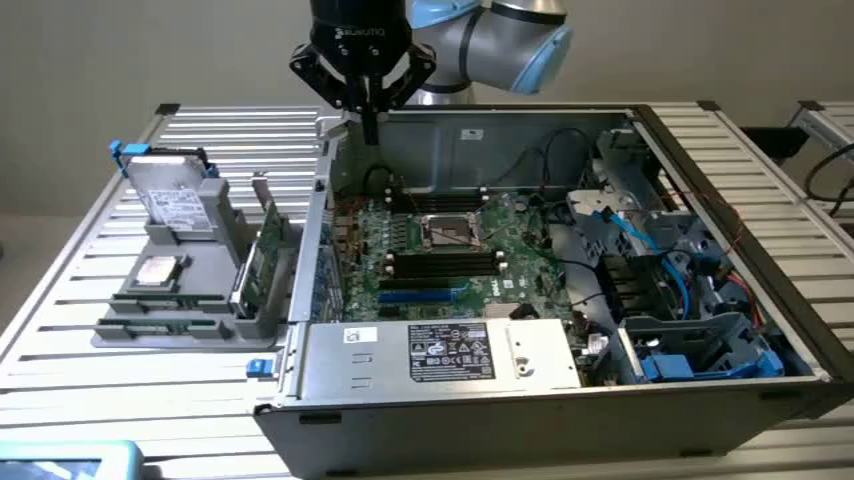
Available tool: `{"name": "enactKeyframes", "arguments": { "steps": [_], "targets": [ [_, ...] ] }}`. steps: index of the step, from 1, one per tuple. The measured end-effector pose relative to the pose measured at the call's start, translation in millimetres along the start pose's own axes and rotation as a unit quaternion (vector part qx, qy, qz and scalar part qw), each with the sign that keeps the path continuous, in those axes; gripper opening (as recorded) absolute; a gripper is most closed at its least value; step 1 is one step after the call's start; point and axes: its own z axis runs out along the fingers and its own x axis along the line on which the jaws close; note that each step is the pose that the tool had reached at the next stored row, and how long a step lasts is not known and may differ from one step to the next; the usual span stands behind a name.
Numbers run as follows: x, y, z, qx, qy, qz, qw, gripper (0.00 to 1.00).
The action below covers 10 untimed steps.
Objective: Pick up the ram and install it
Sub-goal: 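Reach for the ram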
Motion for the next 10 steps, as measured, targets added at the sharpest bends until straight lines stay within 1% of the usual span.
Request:
{"name": "enactKeyframes", "arguments": {
  "steps": [10],
  "targets": [
    [0.0,0.0,0.0,0.0,0.0,0.0,1.0,0.11]
  ]
}}
